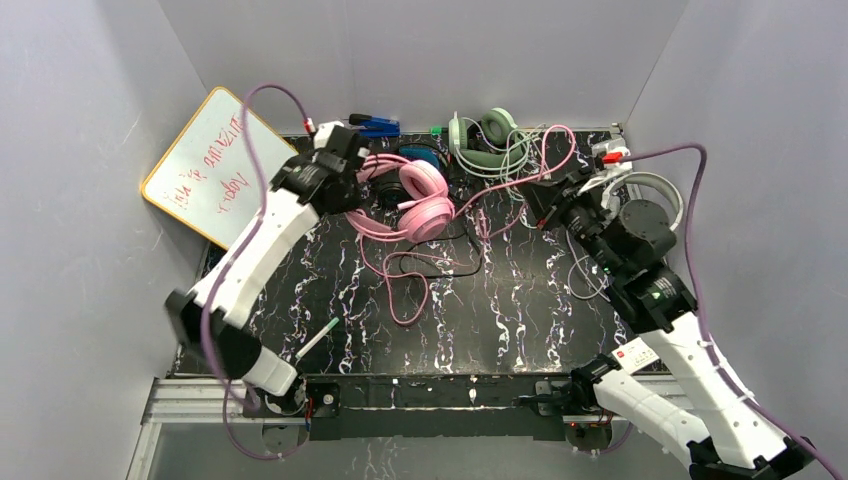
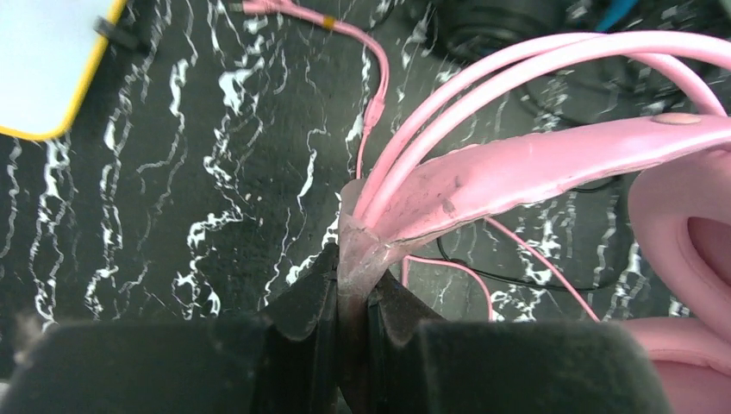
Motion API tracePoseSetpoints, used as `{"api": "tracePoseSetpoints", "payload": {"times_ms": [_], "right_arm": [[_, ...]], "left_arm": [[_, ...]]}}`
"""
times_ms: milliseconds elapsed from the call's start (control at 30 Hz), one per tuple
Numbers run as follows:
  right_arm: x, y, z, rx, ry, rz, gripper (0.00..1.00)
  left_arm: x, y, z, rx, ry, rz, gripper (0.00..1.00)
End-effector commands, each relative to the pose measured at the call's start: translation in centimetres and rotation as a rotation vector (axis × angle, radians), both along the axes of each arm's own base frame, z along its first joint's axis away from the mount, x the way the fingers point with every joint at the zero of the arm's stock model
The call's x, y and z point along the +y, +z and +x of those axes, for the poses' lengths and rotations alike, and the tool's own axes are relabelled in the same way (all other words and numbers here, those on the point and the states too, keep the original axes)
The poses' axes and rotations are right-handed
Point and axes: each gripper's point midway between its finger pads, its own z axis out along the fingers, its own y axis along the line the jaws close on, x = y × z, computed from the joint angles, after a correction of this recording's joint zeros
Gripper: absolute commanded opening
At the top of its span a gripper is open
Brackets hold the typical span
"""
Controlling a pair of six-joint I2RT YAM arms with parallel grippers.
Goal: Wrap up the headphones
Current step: Untie the headphones cable from the headphones.
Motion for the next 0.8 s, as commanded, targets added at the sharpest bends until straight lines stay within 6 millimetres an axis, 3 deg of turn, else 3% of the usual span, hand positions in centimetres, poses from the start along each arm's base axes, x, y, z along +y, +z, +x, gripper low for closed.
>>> {"api": "tracePoseSetpoints", "payload": {"times_ms": [0,33,100,233,333,433,600,767], "right_arm": [[3.1,5.3,-3.7,-0.154,0.278,-0.08,0.01],[4.1,6.6,-4.7,-0.169,0.369,-0.092,0.01],[6.1,6.8,-6.0,-0.132,0.527,-0.106,0.01],[9.1,5.5,-6.9,-0.028,0.756,-0.123,0.01],[10.4,3.6,-5.6,0.077,0.798,-0.143,0.01],[11.2,2.8,-5.6,0.126,0.862,-0.144,0.01],[12.5,1.5,-6.7,0.225,1.007,-0.143,0.01],[13.5,-0.1,-9.7,0.31,1.174,-0.173,0.01]], "left_arm": [[-1.5,-2.9,1.4,0.126,0.042,-0.085,0.0],[-1.7,-3.7,1.6,0.148,0.055,-0.089,0.0],[-2.1,-4.8,1.8,0.169,0.088,-0.113,0.0],[-3.5,-6.1,2.0,0.21,0.127,-0.184,0.0],[-4.4,-6.2,2.1,0.232,0.103,-0.213,0.0],[-4.0,-6.0,2.1,0.217,0.119,-0.206,0.0],[-3.8,-5.4,2.4,0.162,0.142,-0.233,0.0],[-4.1,-4.7,3.0,0.097,0.158,-0.281,0.0]]}}
